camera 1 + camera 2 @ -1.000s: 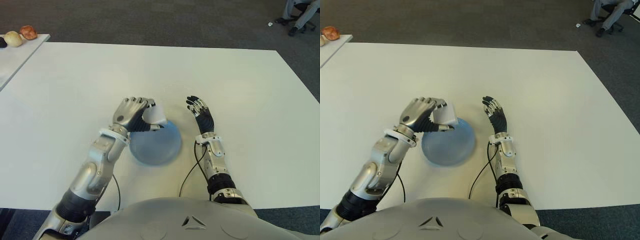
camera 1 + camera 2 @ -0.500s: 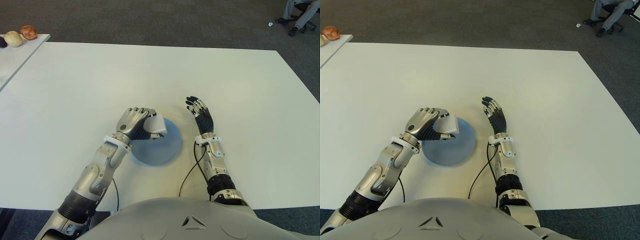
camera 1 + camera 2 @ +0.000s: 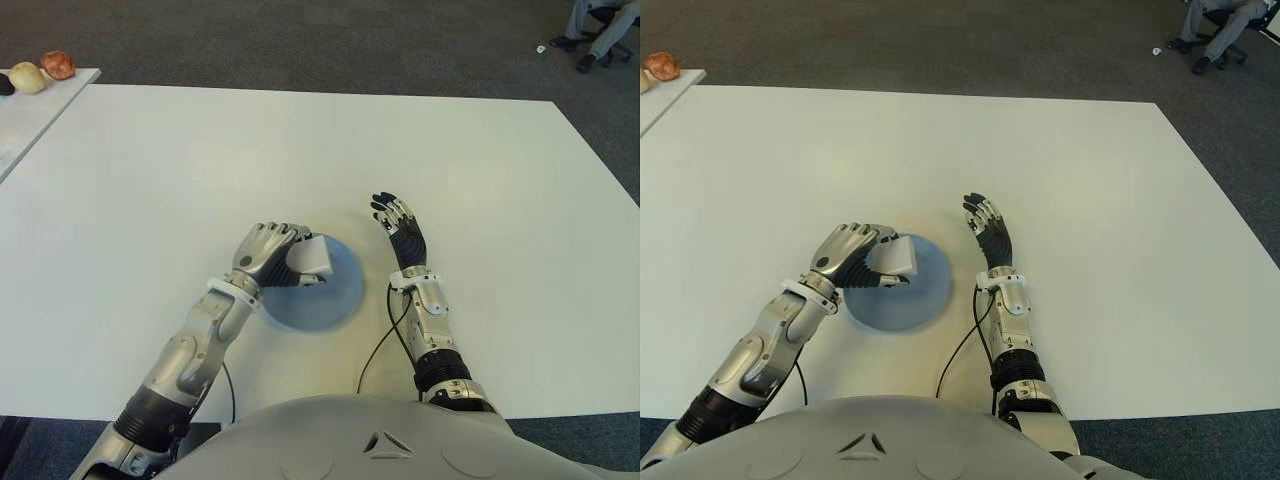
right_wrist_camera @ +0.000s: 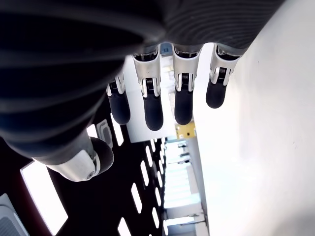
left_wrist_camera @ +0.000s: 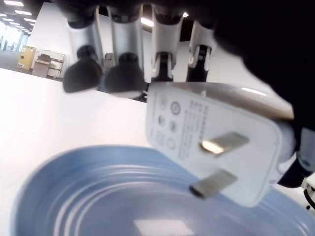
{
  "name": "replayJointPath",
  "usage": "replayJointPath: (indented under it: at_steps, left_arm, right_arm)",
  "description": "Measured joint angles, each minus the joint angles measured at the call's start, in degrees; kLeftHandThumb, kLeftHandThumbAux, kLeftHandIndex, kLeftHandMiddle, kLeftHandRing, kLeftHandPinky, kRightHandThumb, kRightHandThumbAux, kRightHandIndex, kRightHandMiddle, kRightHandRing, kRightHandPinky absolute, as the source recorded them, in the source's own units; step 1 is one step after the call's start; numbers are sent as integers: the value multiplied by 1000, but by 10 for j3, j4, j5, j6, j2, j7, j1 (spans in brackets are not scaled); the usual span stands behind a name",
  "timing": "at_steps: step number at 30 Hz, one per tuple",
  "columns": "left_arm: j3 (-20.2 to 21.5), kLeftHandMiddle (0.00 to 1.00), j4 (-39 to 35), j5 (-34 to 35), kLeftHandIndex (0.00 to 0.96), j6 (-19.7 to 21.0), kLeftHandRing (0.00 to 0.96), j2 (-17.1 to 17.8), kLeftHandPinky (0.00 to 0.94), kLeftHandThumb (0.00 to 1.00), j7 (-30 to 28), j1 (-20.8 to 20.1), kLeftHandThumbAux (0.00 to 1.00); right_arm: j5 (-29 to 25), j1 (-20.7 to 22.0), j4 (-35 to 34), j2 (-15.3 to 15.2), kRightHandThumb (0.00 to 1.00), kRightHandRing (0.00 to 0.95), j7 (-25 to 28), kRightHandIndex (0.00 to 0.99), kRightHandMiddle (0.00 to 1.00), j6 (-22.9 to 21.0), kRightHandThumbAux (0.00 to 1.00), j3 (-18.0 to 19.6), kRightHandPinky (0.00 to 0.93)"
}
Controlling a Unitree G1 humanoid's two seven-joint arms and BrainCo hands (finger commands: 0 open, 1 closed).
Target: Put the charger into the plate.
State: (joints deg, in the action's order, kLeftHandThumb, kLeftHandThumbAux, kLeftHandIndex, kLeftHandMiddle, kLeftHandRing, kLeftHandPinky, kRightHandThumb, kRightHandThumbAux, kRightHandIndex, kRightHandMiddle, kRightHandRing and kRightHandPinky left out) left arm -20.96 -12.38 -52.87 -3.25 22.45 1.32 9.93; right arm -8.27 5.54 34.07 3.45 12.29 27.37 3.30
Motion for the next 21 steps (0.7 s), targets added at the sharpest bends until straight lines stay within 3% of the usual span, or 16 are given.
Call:
replayJointPath:
  at_steps: [3, 5, 6, 8, 9, 10, 12, 16, 21]
  left_arm:
    - [0, 553, 0, 4, 409, -2, 811, 0, 785, 852, 0, 4, 663]
    - [0, 509, 0, 7, 419, -5, 641, 1, 605, 841, 0, 5, 665]
    - [0, 503, 0, 10, 421, -9, 617, 2, 579, 839, 0, 5, 665]
    - [1, 320, 0, 13, 253, -17, 372, 7, 371, 591, 0, 5, 545]
    - [1, 284, -1, 16, 225, -22, 328, 10, 334, 550, -1, 5, 526]
    - [1, 182, -3, 17, 143, -24, 210, 14, 213, 457, -3, 5, 462]
    - [5, 74, -22, 22, 58, -27, 85, 32, 87, 355, -33, 7, 382]
    - [30, 19, -86, 37, 15, -28, 22, 74, 22, 288, -99, 15, 299]
    - [49, 3, -121, 48, 2, -26, 3, 86, 3, 261, -132, 14, 239]
  right_arm:
    - [0, 0, 0, 0, 7, 173, 0, 189, 232, 0, 606, 0, 148]
    - [0, 0, 0, 0, 8, 173, 0, 187, 233, 0, 606, 0, 145]
    - [0, 0, 0, 0, 8, 173, 0, 187, 233, 0, 605, 0, 145]
    - [0, 0, 0, 0, 8, 172, 0, 185, 232, 0, 603, 0, 140]
    - [0, 0, 0, 0, 8, 172, 0, 184, 232, 0, 603, 0, 139]
    - [0, 0, 0, 0, 8, 170, 0, 182, 230, 0, 602, 0, 137]
    - [0, 0, 0, 0, 8, 169, 1, 179, 228, 0, 602, -1, 135]
    - [-1, 0, 1, 0, 12, 170, 4, 175, 228, 0, 611, 0, 138]
    - [-1, 1, 4, 0, 17, 173, 4, 174, 230, 0, 617, 1, 139]
